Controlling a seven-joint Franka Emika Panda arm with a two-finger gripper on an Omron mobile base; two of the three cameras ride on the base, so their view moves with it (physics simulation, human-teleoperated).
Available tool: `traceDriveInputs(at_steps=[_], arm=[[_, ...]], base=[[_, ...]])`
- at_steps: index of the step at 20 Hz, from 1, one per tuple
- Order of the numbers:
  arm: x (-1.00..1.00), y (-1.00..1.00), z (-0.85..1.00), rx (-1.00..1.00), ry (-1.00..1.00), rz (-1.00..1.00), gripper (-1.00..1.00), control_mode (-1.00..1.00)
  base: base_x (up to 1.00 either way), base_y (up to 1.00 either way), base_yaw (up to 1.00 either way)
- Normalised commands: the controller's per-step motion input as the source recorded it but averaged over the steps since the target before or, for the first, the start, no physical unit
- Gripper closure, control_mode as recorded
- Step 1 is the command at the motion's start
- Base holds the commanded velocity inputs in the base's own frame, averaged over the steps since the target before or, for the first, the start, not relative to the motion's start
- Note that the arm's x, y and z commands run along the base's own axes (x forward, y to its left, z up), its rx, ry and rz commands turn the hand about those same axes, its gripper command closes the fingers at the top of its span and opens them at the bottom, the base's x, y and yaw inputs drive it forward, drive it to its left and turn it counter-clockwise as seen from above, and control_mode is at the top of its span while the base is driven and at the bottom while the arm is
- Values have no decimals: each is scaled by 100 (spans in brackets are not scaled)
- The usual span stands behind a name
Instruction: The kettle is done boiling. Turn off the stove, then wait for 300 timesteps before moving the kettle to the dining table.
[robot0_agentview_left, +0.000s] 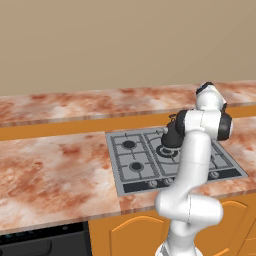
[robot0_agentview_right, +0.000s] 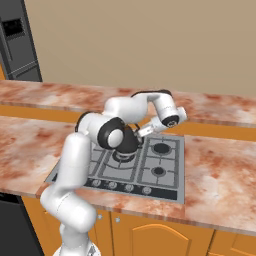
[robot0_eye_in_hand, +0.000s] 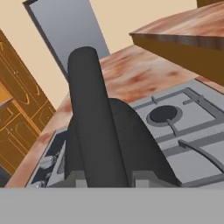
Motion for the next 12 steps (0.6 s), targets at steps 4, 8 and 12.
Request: traceDriveInputs(at_steps=[4, 8, 12], arm=[[-17, 0, 39, 0, 0, -6, 100, -100], [-25, 0, 38, 0, 0, -6, 100, -100], [-36, 0, 44, 0, 0, -7, 100, -100]], base=[[0, 0, 0], [0, 0, 0], [0, 0, 0]])
